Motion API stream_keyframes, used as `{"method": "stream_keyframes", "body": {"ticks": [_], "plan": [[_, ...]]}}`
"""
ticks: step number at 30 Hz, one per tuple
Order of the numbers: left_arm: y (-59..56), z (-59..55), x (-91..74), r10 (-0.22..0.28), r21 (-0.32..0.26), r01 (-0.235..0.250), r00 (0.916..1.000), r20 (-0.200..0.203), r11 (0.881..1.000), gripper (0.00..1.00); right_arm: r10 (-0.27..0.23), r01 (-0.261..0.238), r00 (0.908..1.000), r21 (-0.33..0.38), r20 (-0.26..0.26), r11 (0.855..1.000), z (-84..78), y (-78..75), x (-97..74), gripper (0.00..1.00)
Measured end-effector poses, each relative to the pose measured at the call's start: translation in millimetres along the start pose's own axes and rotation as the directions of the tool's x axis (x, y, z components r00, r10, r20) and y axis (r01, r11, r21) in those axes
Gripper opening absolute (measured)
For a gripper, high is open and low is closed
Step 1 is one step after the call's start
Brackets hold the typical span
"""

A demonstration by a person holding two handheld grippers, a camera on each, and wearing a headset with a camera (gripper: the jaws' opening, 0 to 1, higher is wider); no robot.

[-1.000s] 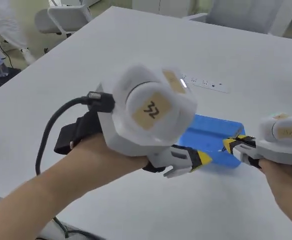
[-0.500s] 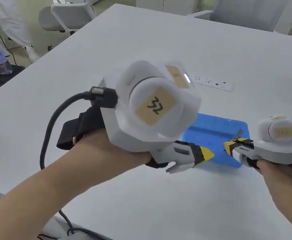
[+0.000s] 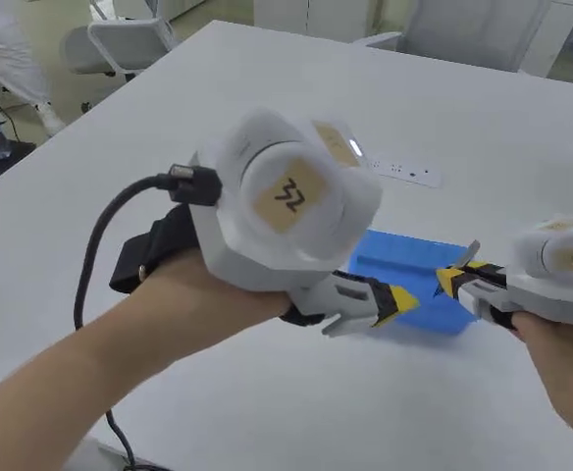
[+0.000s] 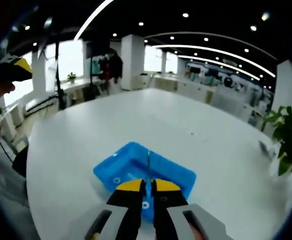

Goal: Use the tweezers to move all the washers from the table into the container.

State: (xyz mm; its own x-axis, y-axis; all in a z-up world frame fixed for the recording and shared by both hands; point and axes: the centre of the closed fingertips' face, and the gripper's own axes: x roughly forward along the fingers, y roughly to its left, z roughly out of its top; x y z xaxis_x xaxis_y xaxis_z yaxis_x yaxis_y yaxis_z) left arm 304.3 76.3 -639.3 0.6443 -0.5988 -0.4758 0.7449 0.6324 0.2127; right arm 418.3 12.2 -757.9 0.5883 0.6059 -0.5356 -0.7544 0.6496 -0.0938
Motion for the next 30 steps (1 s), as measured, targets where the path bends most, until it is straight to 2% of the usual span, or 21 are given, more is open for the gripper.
{"method": "stream_keyframes", "body": {"ticks": [3, 5, 10, 11, 13, 14, 15, 16, 17, 18, 19, 20, 21, 22, 23, 24, 25, 26, 27, 28, 30], "plan": [[0.7, 6.7, 4.3, -0.013, 0.026, 0.013, 0.9999, 0.011, 1.0, 0.47, 0.031, -0.03, 0.9994, -0.084, 0.013, 0.996, 10.2, 15.4, -18.6, 0.03], [-0.5, 10.1, 7.4, -0.027, 0.055, 0.027, 0.9995, 0.013, 0.998, 0.42, 0.06, -0.057, 0.9979, -0.115, 0.024, 0.992, 13.8, 26.4, -28.6, 0.03], [-15.6, 13.4, 16.4, -0.11, 0.12, 0.108, 0.994, 0.005, 0.987, 0.29, 0.143, -0.138, 0.9895, -0.173, 0.018, 0.975, 16.1, 56.5, -49.2, 0.03], [-18.5, 12.3, 19.2, -0.119, 0.136, 0.118, 0.9929, -0.002, 0.984, 0.26, 0.172, -0.169, 0.9851, -0.202, -0.002, 0.965, 13.1, 65.5, -53.2, 0.03], [-22.8, 9.2, 24.0, -0.132, 0.162, 0.133, 0.9911, -0.016, 0.978, 0.24, 0.191, -0.193, 0.9811, -0.249, -0.034, 0.949, 6.0, 75.3, -58.7, 0.03], [-24.0, 7.9, 26.2, -0.135, 0.163, 0.136, 0.9907, -0.018, 0.977, 0.23, 0.196, -0.2, 0.9797, -0.262, -0.043, 0.944, 2.9, 78.9, -60.6, 0.03], [-28.3, 5.5, 27.8, -0.159, 0.17, 0.162, 0.9869, -0.031, 0.972, 0.22, 0.204, -0.212, 0.9773, -0.262, -0.055, 0.942, -1.0, 83.0, -62.4, 0.03], [-36.3, 1.9, 29.6, -0.202, 0.184, 0.207, 0.9782, -0.045, 0.961, 0.2, 0.218, -0.229, 0.9733, -0.262, -0.071, 0.937, -5.9, 88.8, -64.8, 0.03], [-38.3, 1.9, 31.3, -0.206, 0.199, 0.21, 0.9777, -0.04, 0.957, 0.17, 0.225, -0.237, 0.9714, -0.261, -0.077, 0.936, -8.7, 92.4, -66.0, 0.03], [-43.7, 0.1, 32.2, -0.233, 0.222, 0.238, 0.9712, -0.049, 0.945, 0.13, 0.235, -0.25, 0.9682, -0.267, -0.087, 0.931, -12.1, 96.8, -67.6, 0.03], [-50.7, -3.9, 33.1, -0.258, 0.236, 0.268, 0.9635, -0.071, 0.934, 0.1, 0.241, -0.262, 0.9645, -0.285, -0.107, 0.922, -17.7, 101.1, -69.3, 0.03], [-52.9, -4.8, 34.5, -0.253, 0.246, 0.263, 0.9647, -0.073, 0.933, 0.08, 0.246, -0.272, 0.9615, -0.299, -0.123, 0.915, -21.5, 104.2, -70.3, 0.03], [-59.2, -8.8, 34.9, -0.274, 0.283, 0.291, 0.9567, -0.1, 0.914, 0.07, 0.26, -0.294, 0.9546, -0.315, -0.146, 0.902, -26.7, 109.6, -71.8, 0.03], [-64.1, -10.3, 35.0, -0.287, 0.298, 0.307, 0.9517, -0.109, 0.904, 0.06, 0.265, -0.302, 0.9517, -0.322, -0.156, 0.897, -29.3, 112.7, -72.5, 0.03], [-68.9, -11.6, 36.1, -0.293, 0.305, 0.314, 0.9495, -0.111, 0.899, 0.05, 0.272, -0.315, 0.9472, -0.338, -0.17, 0.887, -33.0, 116.9, -73.1, 0.03], [-73.8, -13.7, 36.4, -0.311, 0.315, 0.334, 0.9426, -0.121, 0.888, 0.05, 0.278, -0.327, 0.943, -0.347, -0.182, 0.879, -35.7, 119.7, -73.5, 0.03], [-82.4, -16.4, 35.8, -0.336, 0.322, 0.365, 0.931, -0.141, 0.874, 0.05, 0.283, -0.338, 0.9384, -0.356, -0.199, 0.871, -39.7, 122.4, -73.7, 0.03], [-84.6, -17.5, 35.4, -0.34, 0.324, 0.371, 0.9283, -0.149, 0.87, 0.06, 0.284, -0.344, 0.9358, -0.363, -0.209, 0.866, -42.5, 123.2, -72.9, 0.03], [-90.9, -19.1, 36.4, -0.36, 0.339, 0.392, 0.9199, -0.156, 0.855, 0.06, 0.288, -0.353, 0.9316, -0.366, -0.221, 0.861, -45.5, 124.4, -72.4, 0.03], [-93.6, -21.5, 36.3, -0.368, 0.349, 0.404, 0.9145, -0.168, 0.845, 0.05, 0.295, -0.363, 0.9274, -0.363, -0.23, 0.858, -47.6, 125.7, -72.3, 0.03], [-95.1, -26.2, 39.5, -0.362, 0.369, 0.404, 0.9147, -0.18, 0.837, 0.03, 0.303, -0.375, 0.9218, -0.356, -0.242, 0.856, -51.4, 127.7, -71.3, 0.03]]}}
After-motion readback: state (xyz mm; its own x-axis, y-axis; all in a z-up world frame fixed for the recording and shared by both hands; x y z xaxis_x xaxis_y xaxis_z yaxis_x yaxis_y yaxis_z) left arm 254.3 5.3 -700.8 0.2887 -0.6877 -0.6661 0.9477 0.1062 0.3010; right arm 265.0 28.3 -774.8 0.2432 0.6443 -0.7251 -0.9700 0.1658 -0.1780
